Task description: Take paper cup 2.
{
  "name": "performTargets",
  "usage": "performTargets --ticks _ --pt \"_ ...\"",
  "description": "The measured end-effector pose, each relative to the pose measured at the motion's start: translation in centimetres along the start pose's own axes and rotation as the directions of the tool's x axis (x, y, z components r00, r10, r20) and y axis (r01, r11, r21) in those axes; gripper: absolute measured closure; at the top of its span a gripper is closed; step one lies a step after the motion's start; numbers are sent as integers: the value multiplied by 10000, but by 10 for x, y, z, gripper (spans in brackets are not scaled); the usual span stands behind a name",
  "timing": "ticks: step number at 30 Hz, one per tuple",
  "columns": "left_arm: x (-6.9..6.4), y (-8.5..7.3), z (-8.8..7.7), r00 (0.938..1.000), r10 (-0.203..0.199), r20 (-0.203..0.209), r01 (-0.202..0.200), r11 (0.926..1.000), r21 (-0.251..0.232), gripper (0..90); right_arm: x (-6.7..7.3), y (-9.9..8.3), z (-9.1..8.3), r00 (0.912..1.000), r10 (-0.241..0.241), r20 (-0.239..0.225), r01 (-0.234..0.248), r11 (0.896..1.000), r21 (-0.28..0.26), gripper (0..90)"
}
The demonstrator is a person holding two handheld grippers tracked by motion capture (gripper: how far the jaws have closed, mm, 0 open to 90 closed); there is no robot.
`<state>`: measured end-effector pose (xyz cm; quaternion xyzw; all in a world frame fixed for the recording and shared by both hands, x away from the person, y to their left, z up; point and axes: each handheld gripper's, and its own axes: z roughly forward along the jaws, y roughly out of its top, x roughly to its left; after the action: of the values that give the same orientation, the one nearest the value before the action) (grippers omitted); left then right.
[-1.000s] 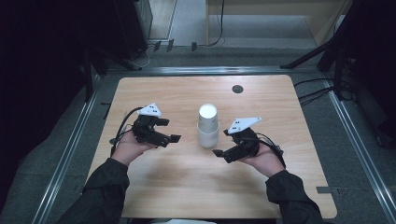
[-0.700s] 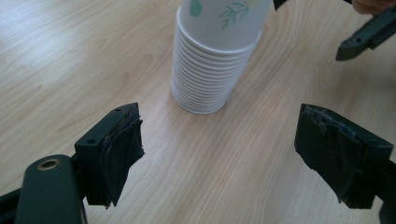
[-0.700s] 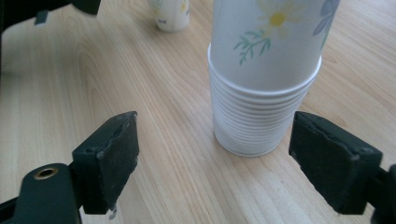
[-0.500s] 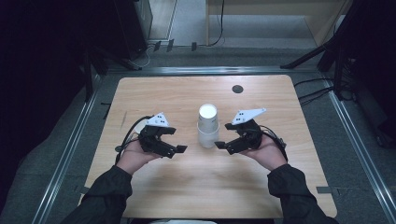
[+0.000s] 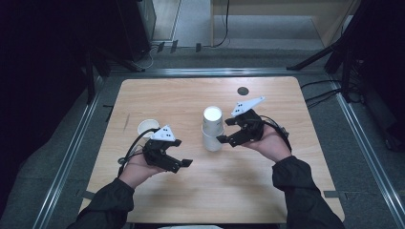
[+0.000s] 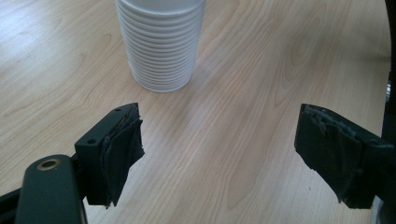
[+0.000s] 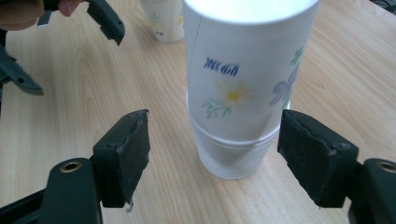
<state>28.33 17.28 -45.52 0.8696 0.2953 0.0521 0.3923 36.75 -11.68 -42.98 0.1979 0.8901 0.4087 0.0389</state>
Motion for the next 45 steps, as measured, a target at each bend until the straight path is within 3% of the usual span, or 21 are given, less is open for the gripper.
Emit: performTargets --ticks 7,11,21,31,45 --pt "-2 -5 1 10000 -73 15 72 9998 163 151 -6 19 2 9999 -98 -74 101 9986 515 257" --pt "-3 -7 1 10000 -89 43 88 9997 227 151 -8 31 8 9990 -445 -57 449 9906 1289 251" --pt "-6 -9 6 9997 -36 260 24 9990 447 151 -13 59 26 9944 -1007 -308 1049 9735 2034 245" --pt "-5 -10 13 9990 -17 456 -18 9971 761 152 -8 67 26 9910 -1325 196 1254 9696 2102 277" --pt "-1 -12 13 9988 -79 492 38 9966 821 154 -4 74 15 9907 -1325 309 1241 9728 1955 336"
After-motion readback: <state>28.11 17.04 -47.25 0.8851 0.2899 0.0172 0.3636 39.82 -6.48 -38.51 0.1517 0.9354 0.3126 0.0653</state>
